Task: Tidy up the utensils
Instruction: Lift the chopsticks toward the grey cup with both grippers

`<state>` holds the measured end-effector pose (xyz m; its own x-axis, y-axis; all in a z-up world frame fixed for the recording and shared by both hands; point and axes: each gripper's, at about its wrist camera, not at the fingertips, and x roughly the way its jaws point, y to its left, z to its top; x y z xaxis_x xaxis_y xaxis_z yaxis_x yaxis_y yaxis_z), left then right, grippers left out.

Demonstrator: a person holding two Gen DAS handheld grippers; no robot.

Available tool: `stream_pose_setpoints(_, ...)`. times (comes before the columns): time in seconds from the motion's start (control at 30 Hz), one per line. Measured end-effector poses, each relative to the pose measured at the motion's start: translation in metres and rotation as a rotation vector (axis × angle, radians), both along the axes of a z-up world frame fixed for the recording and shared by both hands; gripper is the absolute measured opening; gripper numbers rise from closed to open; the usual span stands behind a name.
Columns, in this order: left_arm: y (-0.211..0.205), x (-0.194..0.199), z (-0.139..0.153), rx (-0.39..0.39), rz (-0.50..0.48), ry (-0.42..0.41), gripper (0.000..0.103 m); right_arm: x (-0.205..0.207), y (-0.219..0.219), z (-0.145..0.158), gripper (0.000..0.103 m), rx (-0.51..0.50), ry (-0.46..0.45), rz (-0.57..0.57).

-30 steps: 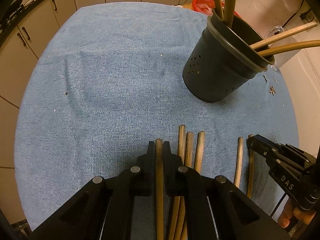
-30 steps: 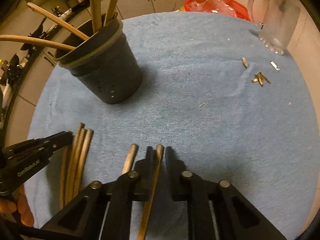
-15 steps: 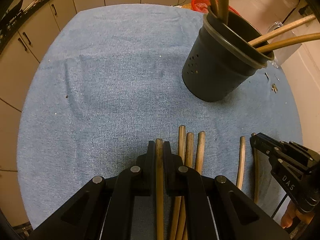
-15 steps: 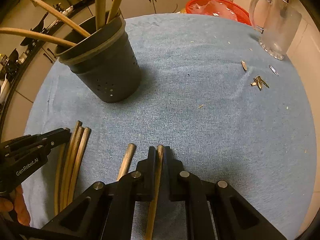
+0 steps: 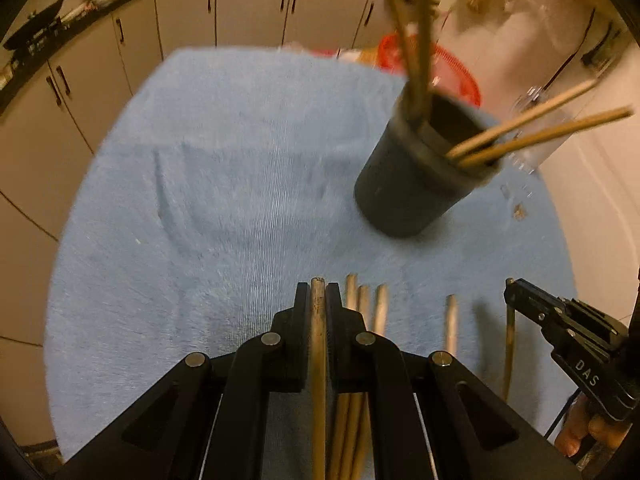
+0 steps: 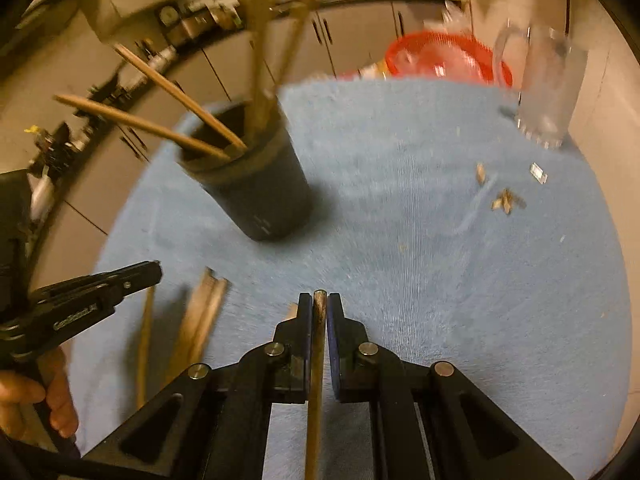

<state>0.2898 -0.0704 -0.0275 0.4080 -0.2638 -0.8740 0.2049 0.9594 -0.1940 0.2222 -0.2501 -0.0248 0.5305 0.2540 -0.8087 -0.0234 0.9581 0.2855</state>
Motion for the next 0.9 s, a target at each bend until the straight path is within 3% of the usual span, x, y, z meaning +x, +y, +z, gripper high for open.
stream_pose_setpoints(0.33,-0.004,-0.045,0.104,-0.082,-0.044,-0.233,0.007,-0.05,-0.004,0.1,0.007,0.038,-0.277,0.024)
stream_pose_setpoints(0.53,-0.006,-0.063,0.14,-0.106,-0.065,-0.327,0.006,-0.076,-0.002,0.141,0.007,0.029,-0.396,0.024)
stream_pose_setpoints(0.7,-0.01,-0.067,0.16,-0.067,-0.039,-0.413,0.006,-0.072,0.0,0.163,0.007,0.019,-0.443,0.015)
stream_pose_setpoints(0.9,-0.005,-0.066,0.179,-0.108,0.001,-0.477,0.006,-0.065,-0.001,0.179,0.007,0.027,-0.459,0.008)
